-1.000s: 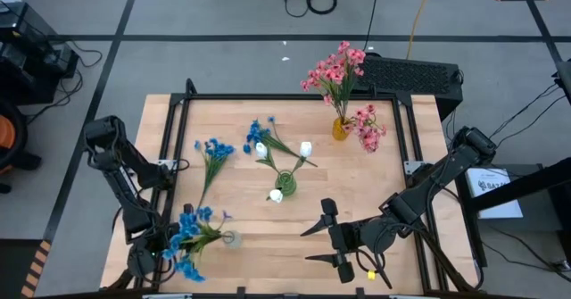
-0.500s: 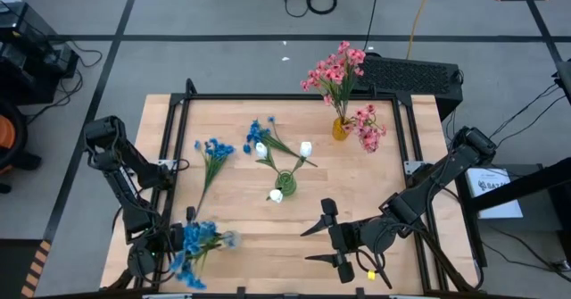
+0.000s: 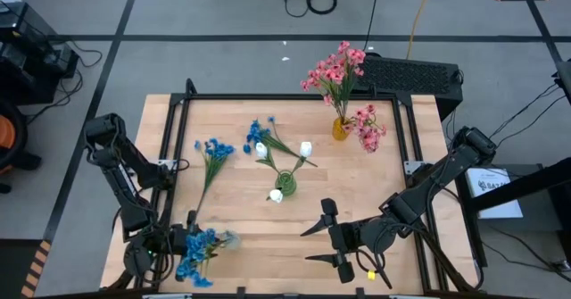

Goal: Sort flowers into vase by color
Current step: Put the bottom blue flowers into the transparent vase, then put the left blue flowers into the transparent vase

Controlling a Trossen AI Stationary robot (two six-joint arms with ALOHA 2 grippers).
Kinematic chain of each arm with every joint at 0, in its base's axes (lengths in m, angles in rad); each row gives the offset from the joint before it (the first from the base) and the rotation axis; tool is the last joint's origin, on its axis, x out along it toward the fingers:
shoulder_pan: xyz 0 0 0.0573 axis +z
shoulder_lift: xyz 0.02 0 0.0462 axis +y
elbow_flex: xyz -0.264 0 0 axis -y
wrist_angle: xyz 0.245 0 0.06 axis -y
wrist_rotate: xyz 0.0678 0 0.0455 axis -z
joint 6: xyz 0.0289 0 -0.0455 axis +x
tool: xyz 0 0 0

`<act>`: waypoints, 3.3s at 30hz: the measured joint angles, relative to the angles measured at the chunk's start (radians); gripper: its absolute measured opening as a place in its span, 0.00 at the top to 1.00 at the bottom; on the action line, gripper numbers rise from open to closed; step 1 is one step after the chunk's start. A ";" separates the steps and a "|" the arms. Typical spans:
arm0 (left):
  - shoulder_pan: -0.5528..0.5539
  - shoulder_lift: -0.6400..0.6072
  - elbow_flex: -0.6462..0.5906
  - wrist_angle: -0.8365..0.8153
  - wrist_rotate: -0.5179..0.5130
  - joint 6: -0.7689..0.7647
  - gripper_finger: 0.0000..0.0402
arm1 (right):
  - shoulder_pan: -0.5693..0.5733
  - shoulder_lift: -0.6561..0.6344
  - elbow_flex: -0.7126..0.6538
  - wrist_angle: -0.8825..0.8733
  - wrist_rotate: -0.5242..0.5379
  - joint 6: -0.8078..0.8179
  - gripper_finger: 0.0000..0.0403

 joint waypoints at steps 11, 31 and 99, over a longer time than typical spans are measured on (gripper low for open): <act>0.001 -0.090 0.000 -0.013 -0.042 0.053 0.42 | 0.000 0.000 0.000 -0.001 0.000 0.000 0.40; 0.001 -0.303 0.000 -0.064 0.008 0.193 0.36 | 0.000 0.000 0.000 -0.002 0.000 -0.001 0.40; 0.075 -0.888 0.000 -0.212 -0.310 0.481 0.23 | 0.004 0.000 0.000 -0.107 -0.001 -0.008 0.40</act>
